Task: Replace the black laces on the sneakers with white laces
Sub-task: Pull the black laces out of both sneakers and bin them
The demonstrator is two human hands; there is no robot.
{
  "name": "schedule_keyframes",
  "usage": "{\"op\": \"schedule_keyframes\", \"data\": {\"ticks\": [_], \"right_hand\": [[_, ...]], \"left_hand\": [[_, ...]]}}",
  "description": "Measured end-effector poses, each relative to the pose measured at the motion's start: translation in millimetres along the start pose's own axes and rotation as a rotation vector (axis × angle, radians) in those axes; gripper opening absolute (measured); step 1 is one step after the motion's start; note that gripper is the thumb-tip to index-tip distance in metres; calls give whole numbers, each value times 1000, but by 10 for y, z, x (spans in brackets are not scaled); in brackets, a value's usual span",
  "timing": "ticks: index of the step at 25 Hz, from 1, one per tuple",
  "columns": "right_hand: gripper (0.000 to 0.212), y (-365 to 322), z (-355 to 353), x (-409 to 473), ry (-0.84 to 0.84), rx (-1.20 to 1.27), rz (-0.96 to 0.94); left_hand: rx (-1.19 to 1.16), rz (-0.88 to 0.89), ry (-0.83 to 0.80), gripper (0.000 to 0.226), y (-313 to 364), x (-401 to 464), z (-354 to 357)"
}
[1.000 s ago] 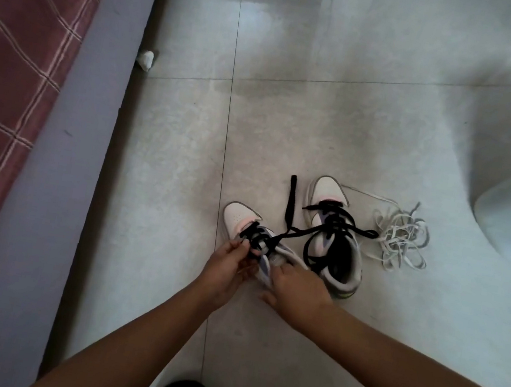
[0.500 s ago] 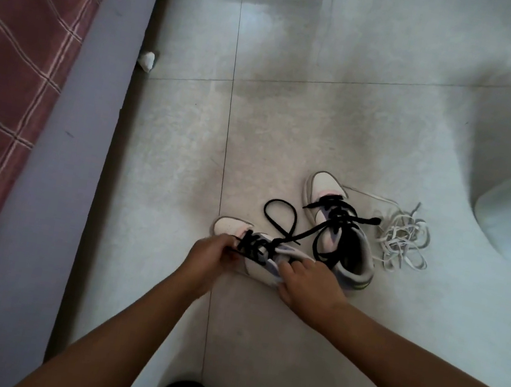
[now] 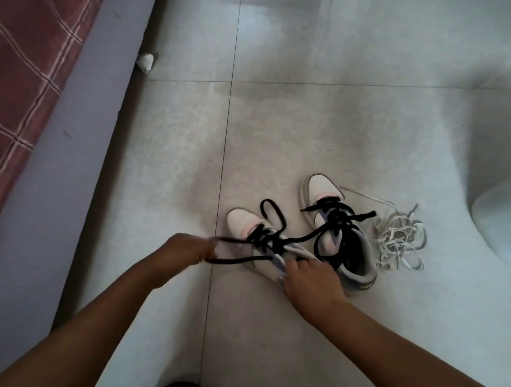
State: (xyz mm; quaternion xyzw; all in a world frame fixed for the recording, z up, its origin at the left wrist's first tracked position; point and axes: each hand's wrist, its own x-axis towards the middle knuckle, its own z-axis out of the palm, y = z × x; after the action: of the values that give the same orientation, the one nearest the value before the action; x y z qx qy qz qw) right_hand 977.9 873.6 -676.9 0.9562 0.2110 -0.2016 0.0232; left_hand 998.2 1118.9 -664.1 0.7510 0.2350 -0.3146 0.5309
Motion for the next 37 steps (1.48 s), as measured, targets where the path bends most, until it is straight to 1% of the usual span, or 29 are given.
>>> {"op": "schedule_keyframes", "data": {"ticks": [1,2,3,4,5,6,7,8,9,10,11,12,13,14,15,16,17,18,20,21,23,27,29,30,32,33,34,35,37], "right_hand": [[49,21,31,14,-10,30,27],[49,47,50,28,-1,44,51],[49,59,57,34,-1,41,51],[49,69,49,45,-6,41,50],[49,74,39,61,-23,54,62],[48,77,23,78,-40,73,80],[46,89,10,95,-52,87,98],[44,95,-5,112,-51,88,90],[44,94,-19,122,-43,61,53],[44,89,-36,127,-40,37,13],[45,82,-42,131,-39,30,-2],[45,74,-42,133,-40,40,10],[46,70,-35,127,-42,55,30],[46,75,-34,116,-40,63,42],[47,84,-33,108,-37,58,42],[47,89,-37,104,-41,54,33],[47,92,-38,108,-38,58,25],[46,96,-40,114,-36,65,26],[46,103,-50,124,-39,84,50],[45,100,-53,122,-43,84,59],[44,94,-64,111,-54,66,64],[46,95,-81,131,-81,84,60],[48,108,-72,146,-92,99,62],[48,115,-66,152,-93,100,65],[48,119,-52,144,-83,90,69],[48,119,-49,134,-77,88,71],[48,113,-50,131,-74,90,72],[48,110,-54,129,-74,93,72],[48,114,-66,136,-68,124,86]], "left_hand": [[-533,-10,-41,32,41,-14,56],[-931,-4,-117,40,70,-43,122],[-1136,-16,-206,45,67,-73,178],[-1130,-55,-269,45,57,-134,222],[-936,-107,-302,41,9,-149,220],[-554,-154,-299,38,-49,-139,158],[-21,-158,-262,37,-117,-125,82],[498,-152,-199,39,-179,-100,-5],[886,-117,-79,40,-179,-76,-82],[1040,-61,81,38,-141,-46,-142],[845,-37,209,34,-92,-27,-179],[361,-22,314,31,-75,32,-216],[-197,-9,326,29,-54,80,-231],[-701,-9,243,28,1,44,-225],[-1045,-10,138,29,11,13,-207],[-1145,-31,73,30,-12,-15,-192],[-990,-91,74,32,-42,-24,-199],[-608,-127,122,37,-88,-26,-218],[411,-140,247,44,-266,-13,-308],[682,-131,340,40,-338,-36,-365],[826,-48,459,29,-454,-119,-425],[770,-47,527,6,-575,-33,-295],[361,-119,553,13,-494,27,-355],[-118,-170,568,16,-455,99,-427],[-1089,-220,428,31,-425,120,-509],[-1265,-234,342,32,-440,116,-532],[-1132,-277,295,26,-438,99,-553],[-703,-272,311,20,-455,70,-568],[345,-181,290,25,-656,39,-638]]}}
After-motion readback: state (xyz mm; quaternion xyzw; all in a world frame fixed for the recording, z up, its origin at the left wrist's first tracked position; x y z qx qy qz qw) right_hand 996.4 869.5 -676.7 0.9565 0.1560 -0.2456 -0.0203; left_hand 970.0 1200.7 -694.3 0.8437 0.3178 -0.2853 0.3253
